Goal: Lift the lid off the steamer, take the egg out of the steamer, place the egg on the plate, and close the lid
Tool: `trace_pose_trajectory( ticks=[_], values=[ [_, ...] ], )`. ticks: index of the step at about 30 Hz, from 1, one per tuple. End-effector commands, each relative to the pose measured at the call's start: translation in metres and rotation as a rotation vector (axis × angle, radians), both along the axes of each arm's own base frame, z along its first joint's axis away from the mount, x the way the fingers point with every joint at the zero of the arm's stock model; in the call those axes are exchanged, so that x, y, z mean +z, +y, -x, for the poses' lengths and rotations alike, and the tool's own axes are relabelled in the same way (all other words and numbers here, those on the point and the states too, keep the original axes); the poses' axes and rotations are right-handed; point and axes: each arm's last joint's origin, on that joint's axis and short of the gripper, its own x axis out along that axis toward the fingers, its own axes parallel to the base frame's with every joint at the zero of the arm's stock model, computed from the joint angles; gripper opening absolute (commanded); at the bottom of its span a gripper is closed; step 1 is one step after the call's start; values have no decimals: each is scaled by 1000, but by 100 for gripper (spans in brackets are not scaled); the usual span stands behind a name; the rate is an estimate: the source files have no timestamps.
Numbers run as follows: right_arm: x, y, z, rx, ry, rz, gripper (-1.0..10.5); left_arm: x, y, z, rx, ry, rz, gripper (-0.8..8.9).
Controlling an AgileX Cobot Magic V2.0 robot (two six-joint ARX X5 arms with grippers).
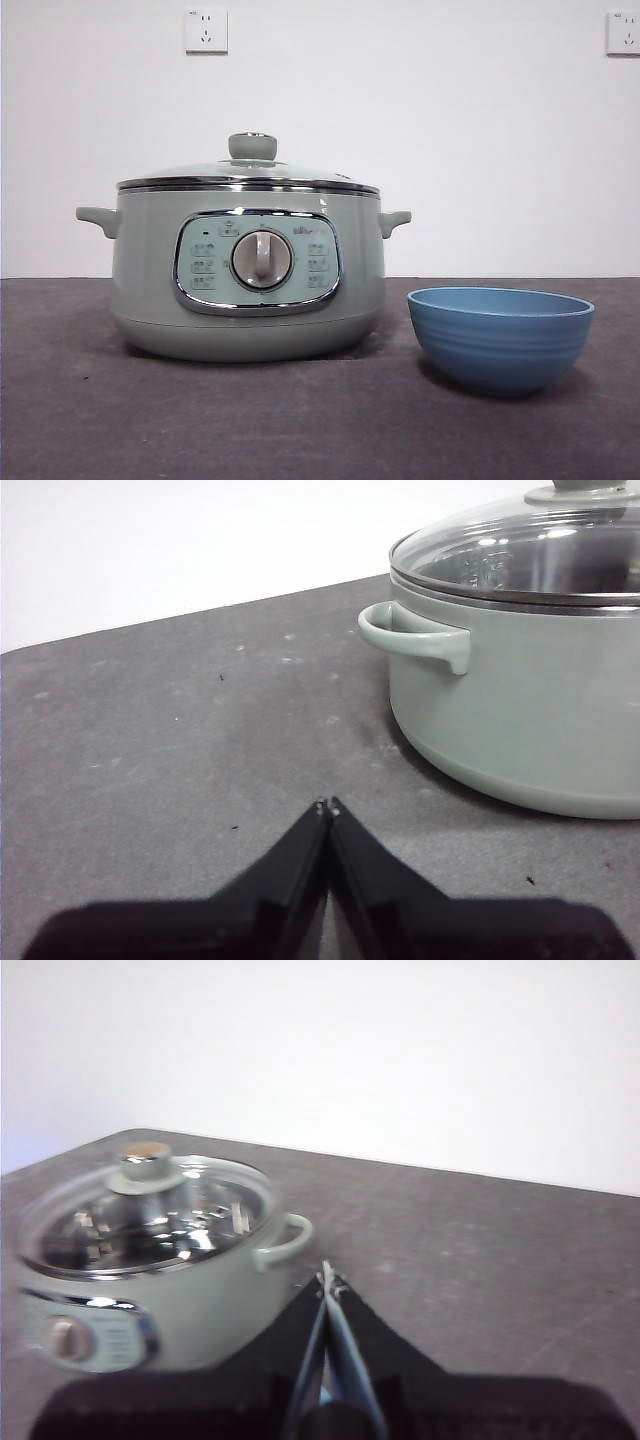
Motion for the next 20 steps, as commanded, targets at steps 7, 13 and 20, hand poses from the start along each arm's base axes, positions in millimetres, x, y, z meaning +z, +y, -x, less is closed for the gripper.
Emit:
trace_pose_trajectory(
  ticks=[7,13,20],
  values=[
    [-61,0,-13,-53,-10,-2,0,-4,0,-1,5,9,6,-3],
    [-86,0,-18,-55,33,-3,0,-4,0,-1,4,9,6,-3],
    [-109,1,-21,-57,119,-12,0,-4,0,-1,5,9,6,-3]
  ],
)
